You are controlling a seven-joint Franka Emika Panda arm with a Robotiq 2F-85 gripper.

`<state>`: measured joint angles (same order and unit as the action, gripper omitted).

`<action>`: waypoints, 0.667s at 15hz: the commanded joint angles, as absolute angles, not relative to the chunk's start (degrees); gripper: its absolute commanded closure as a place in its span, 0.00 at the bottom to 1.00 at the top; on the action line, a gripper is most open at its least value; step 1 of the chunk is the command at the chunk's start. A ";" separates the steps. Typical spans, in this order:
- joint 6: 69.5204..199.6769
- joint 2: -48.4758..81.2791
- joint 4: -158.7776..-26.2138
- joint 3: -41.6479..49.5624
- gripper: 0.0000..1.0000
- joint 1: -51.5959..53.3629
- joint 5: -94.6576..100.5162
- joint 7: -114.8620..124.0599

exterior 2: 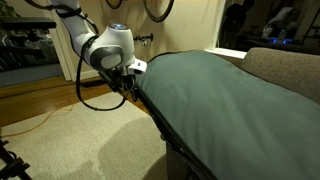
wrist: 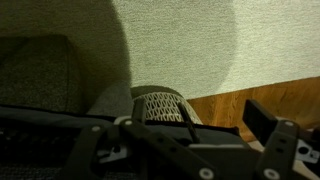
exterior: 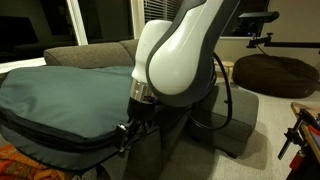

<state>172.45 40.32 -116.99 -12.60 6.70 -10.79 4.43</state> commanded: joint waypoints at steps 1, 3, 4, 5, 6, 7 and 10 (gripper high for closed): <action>171.99 41.32 -115.36 -11.90 0.00 7.17 -10.10 5.14; 171.84 42.06 -114.52 -12.02 0.00 7.02 -10.16 5.09; 171.77 42.31 -114.20 -11.84 0.00 7.17 -10.15 5.21; 171.76 42.52 -113.97 -11.74 0.00 7.24 -10.13 5.25; 171.72 42.76 -113.71 -11.65 0.00 7.24 -10.13 5.28; 171.65 43.01 -113.42 -11.65 0.00 7.20 -10.15 5.29; 171.44 43.72 -112.66 -11.44 0.06 7.31 -10.13 5.40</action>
<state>172.35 43.06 -113.86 -12.23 6.72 -10.78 4.43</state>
